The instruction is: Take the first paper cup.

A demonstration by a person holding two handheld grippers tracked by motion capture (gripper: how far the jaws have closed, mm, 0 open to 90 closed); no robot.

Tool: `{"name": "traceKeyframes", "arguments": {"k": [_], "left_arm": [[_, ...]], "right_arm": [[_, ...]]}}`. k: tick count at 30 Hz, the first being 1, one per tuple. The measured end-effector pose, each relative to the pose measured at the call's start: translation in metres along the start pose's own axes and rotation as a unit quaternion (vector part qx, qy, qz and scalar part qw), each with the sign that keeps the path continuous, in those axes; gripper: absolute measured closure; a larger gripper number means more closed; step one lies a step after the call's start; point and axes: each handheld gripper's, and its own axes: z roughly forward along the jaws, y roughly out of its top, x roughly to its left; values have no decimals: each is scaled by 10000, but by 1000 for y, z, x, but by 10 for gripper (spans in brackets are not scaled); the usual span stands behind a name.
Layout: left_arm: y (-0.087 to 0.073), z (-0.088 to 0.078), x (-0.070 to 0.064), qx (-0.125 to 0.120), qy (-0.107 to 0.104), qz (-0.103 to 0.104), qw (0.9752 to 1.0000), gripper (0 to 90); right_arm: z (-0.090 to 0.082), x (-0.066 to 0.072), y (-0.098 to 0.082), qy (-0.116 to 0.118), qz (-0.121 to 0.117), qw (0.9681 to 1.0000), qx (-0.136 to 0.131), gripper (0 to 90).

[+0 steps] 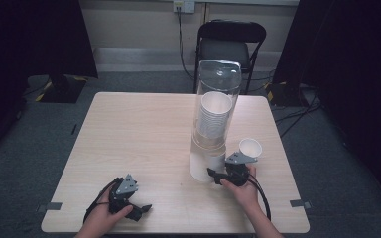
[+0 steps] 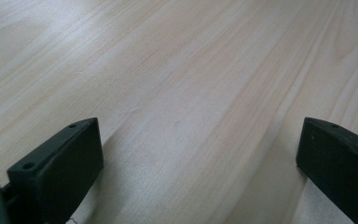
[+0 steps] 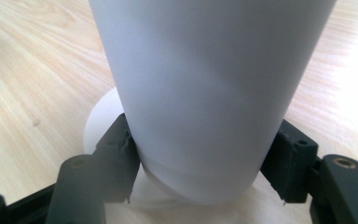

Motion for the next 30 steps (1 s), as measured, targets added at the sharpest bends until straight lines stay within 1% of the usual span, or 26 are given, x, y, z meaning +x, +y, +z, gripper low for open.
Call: {"name": "traceKeyframes", "arguments": {"k": [5,6,8,10,12,15,20,22,29,30], "left_arm": [[0,0,0,0,1,1,10000,0],[0,0,0,-4,0,-5,10000,0],[0,0,0,-4,1,-3,10000,0],[0,0,0,0,0,0,10000,0],[0,0,0,-2,0,-3,10000,0],[0,0,0,-2,1,-2,10000,0],[0,0,0,0,2,7,10000,0],[0,0,0,1,3,9,10000,0],[0,0,0,0,2,7,10000,0],[0,0,0,0,2,7,10000,0]], "right_arm": [[-8,-1,-4,-41,-38,9999,102,358],[-10,-2,-5,-16,-26,10000,85,358],[-13,-5,-8,-46,2,10000,44,357],[-17,-7,-13,-73,9,9999,78,356],[-22,-10,-18,-144,-22,9998,130,356],[-32,-14,-22,-161,33,9998,63,356],[-45,-19,-31,-179,64,9997,141,355],[-49,-21,-33,-202,9,9997,146,354],[-57,-24,-37,-140,27,9998,120,353],[-59,-25,-38,-125,62,9998,124,353]]}}
